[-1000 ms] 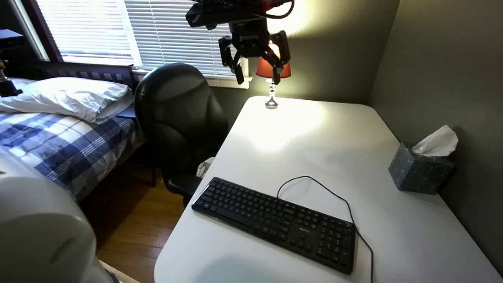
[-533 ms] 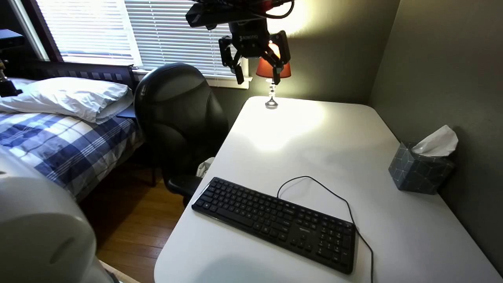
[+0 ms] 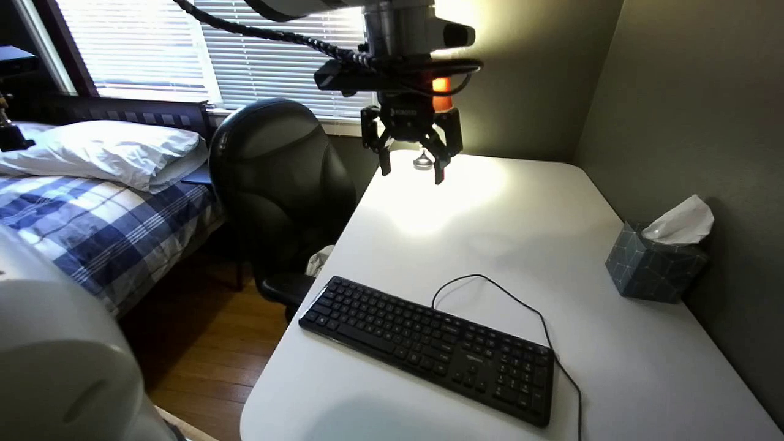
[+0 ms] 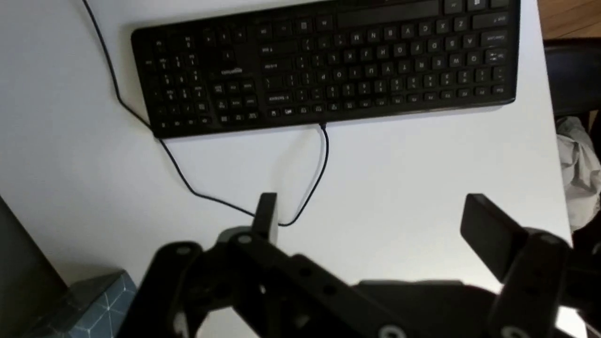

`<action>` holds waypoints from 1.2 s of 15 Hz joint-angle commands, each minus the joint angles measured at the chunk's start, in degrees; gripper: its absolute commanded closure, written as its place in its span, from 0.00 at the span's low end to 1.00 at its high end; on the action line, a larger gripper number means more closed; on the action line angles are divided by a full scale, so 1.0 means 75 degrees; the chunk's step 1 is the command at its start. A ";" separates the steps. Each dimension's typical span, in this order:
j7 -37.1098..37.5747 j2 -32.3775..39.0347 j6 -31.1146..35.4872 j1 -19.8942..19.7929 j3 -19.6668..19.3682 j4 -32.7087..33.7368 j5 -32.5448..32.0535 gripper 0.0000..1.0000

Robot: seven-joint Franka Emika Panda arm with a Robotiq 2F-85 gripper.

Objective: Press a key on the keyboard.

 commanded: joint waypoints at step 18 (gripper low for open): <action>0.2918 0.2403 0.2269 -0.1037 -0.1084 -0.0853 0.1472 0.00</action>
